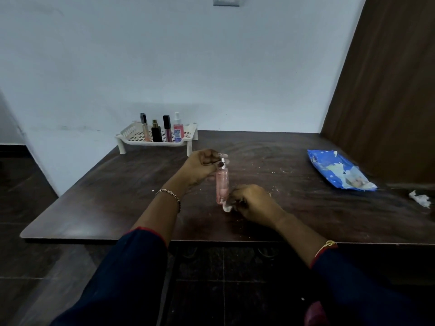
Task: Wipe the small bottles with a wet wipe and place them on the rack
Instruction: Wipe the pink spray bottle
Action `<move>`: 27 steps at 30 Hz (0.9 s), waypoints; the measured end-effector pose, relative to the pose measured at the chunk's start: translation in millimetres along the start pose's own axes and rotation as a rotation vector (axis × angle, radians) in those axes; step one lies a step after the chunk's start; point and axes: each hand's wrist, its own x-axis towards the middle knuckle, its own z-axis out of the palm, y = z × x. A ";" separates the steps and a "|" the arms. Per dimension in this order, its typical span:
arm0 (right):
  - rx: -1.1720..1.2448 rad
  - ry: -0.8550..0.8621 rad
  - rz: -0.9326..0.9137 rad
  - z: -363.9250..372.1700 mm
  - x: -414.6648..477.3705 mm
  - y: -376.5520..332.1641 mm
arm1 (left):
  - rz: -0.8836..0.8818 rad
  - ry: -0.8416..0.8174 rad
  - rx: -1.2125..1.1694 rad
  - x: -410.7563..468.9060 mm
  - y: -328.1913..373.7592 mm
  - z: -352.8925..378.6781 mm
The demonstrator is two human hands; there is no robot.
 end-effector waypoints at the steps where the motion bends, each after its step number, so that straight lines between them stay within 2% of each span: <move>1: 0.002 -0.010 0.012 -1.7 -0.8 0.8 | 0.011 -0.006 0.012 -0.8 1.3 -0.3; 2: 0.003 0.019 0.030 -3.6 -1.3 1.8 | 0.018 -0.008 0.017 -1.8 2.1 -0.7; 6: 0.034 0.315 0.103 -12.8 5.8 -2.0 | 0.042 0.041 0.052 -8.1 4.9 -1.8; 8: 0.009 0.375 0.078 -15.9 14.0 -9.0 | 0.041 0.088 0.066 -8.9 4.4 -1.2; 13: -0.069 0.341 0.028 -6.4 26.0 -24.8 | 0.037 0.148 0.165 -10.9 -8.4 8.2; 17: -0.095 0.343 -0.025 -3.2 27.3 -27.2 | 0.057 0.232 0.108 -15.1 -19.6 12.9; 27: -0.205 0.328 -0.139 -15.5 27.2 -25.3 | 0.052 0.212 -0.002 -6.4 -12.0 12.6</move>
